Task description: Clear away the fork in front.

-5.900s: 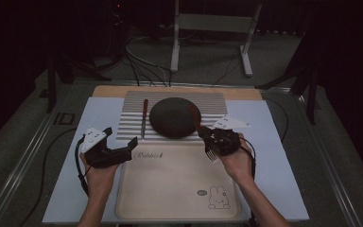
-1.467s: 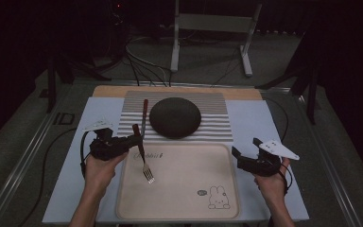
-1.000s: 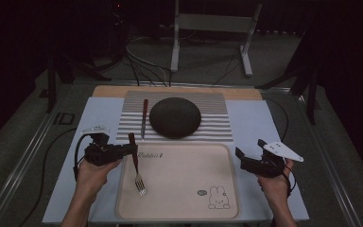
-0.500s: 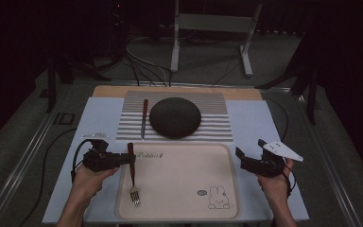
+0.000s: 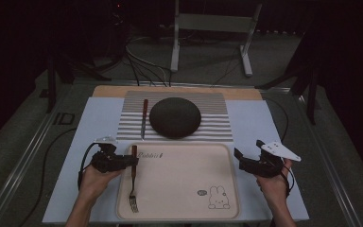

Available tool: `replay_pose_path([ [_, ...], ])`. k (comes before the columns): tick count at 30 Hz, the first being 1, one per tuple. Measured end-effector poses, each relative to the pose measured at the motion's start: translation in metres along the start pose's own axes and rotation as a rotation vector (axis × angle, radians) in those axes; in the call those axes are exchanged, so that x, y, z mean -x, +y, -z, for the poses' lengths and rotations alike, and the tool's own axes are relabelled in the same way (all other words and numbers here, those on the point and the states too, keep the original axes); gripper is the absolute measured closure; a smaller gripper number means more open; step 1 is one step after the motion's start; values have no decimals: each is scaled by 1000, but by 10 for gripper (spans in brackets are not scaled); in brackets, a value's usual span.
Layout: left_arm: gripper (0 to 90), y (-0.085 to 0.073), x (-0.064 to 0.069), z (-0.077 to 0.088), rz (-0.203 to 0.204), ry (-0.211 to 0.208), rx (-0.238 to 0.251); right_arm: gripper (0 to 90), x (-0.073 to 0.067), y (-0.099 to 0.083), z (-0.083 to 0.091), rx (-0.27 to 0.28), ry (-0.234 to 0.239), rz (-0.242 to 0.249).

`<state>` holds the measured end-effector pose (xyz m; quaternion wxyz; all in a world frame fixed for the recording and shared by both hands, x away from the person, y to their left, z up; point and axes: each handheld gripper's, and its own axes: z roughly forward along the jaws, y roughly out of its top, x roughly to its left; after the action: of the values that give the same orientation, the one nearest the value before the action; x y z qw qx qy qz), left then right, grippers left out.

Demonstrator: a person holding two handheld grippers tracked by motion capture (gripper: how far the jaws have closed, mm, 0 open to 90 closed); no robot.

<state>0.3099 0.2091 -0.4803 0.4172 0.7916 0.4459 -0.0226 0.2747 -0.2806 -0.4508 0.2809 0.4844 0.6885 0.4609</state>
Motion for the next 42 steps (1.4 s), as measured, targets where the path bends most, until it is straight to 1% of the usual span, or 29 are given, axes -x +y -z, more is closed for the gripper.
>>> replay_pose_path([
  [2,704,-2,-2,0,6,7,0,78,0,0,0,1,-1,0],
  [4,698,-3,-3,-1,11,21,-11,78,1,0,1,1,-1,-3],
  [5,692,-4,-4,-1,10,32,-15,78,1,0,1,1,-2,-2],
  [8,655,-6,-5,-3,3,84,-29,78,1,0,2,2,-3,-3],
  [10,610,-7,-6,-3,11,114,-29,78,1,0,2,4,-3,-5],
  [12,577,-7,-6,-3,11,124,-20,78,1,-1,3,6,-4,-6],
  [13,555,-8,-6,-2,12,136,-14,78,2,-1,4,6,-5,-6],
  [14,528,-7,-6,-1,12,148,-6,78,2,-1,4,6,-5,-7],
  [15,502,-7,-6,0,12,153,7,78,2,-1,4,6,-4,-9],
  [16,467,-7,-6,2,14,160,27,78,2,-1,5,6,-4,-11],
  [18,356,-7,-5,6,12,181,73,78,2,-2,6,8,-3,-10],
  [19,320,-6,-5,8,10,186,98,78,2,-2,6,9,-1,-10],
  [21,222,-6,-5,13,13,214,148,78,2,-3,7,10,-1,-9],
  [23,165,-5,-4,20,19,241,205,78,2,-4,8,11,-1,-12],
  [25,135,-5,-4,27,27,259,270,78,2,-5,9,13,0,-12],
  [27,93,-5,-3,35,20,282,317,78,2,-6,10,15,4,-13],
  [28,71,-5,-3,38,15,285,343,78,2,-7,11,16,6,-10],
  [29,45,-5,-2,42,11,279,370,78,1,-7,11,16,6,-8],
  [30,24,-5,-2,42,11,279,370,78,1,-7,11,16,6,-8],
  [31,24,-5,0,49,1,283,418,78,1,-8,12,16,7,-7],
  [32,2,-5,1,52,-6,286,434,78,1,-9,13,18,10,-8],
  [34,1,-5,2,58,-19,300,465,78,1,-9,14,22,9,-7],
  [35,0,-5,3,61,-25,305,492,78,1,-10,15,22,11,-7],
  [38,0,-6,5,68,-39,319,529,78,1,-12,18,25,13,-6],
  [40,0,-7,7,72,-51,337,546,78,1,-14,19,27,12,-6],
  [42,0,-8,8,77,-61,344,571,78,2,-16,22,33,11,-4],
])
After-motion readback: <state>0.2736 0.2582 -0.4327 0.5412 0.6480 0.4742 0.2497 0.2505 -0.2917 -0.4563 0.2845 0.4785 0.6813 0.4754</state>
